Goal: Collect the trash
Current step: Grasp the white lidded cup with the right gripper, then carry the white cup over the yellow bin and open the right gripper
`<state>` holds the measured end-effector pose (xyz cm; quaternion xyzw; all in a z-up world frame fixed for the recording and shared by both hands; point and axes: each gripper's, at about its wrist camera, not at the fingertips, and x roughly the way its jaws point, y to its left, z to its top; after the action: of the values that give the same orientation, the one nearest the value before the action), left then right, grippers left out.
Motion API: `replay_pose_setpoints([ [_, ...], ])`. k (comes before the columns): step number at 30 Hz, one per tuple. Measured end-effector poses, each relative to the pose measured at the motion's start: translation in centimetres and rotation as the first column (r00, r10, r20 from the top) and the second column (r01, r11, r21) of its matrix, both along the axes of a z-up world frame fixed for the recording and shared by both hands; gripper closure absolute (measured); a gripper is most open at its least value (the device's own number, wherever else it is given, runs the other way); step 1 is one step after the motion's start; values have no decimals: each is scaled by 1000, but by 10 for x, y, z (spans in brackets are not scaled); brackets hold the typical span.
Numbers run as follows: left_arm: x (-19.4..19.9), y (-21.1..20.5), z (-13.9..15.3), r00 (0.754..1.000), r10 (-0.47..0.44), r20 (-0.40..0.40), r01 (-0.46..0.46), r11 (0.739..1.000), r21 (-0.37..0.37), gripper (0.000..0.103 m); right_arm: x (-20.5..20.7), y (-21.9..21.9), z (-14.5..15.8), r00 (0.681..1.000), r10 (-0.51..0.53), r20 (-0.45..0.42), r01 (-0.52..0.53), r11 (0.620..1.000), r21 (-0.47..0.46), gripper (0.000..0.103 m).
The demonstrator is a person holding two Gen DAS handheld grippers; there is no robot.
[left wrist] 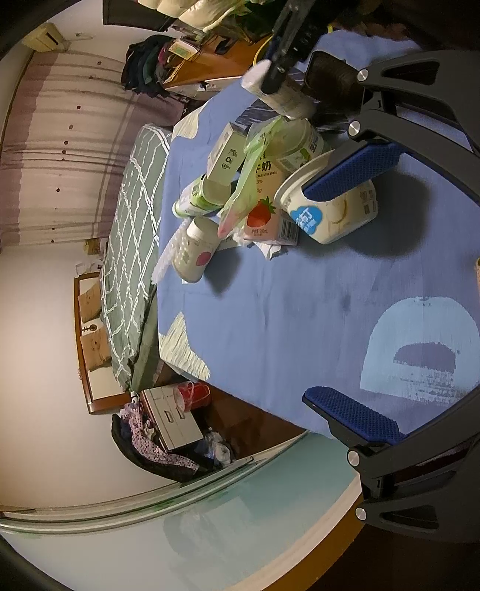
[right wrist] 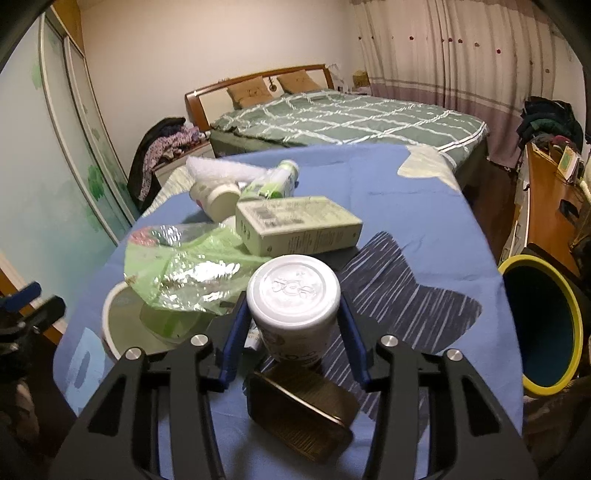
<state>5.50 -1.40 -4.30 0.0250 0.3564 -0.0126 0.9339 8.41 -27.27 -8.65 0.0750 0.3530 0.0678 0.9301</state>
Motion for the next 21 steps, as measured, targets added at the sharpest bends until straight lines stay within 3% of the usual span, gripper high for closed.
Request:
replay_pose_setpoints([
  [5,2,-8,-3,1000,-22,-12,22,1000,-5,4,-8,-24,19,997,-58,54,57,998,14,57],
  [10,2,-15,-4,999,-44,-17,43,999,-13,4,-16,-75,29,974,-201,100,201,979,11,58],
  [15,3,-21,-6,998,-55,-26,55,998,-15,4,-18,-147,17,907,-412,94,416,909,-29,57],
  [21,2,-33,-7,997,-73,-35,73,997,-7,4,0,-223,-32,824,-565,-31,561,823,-85,57],
])
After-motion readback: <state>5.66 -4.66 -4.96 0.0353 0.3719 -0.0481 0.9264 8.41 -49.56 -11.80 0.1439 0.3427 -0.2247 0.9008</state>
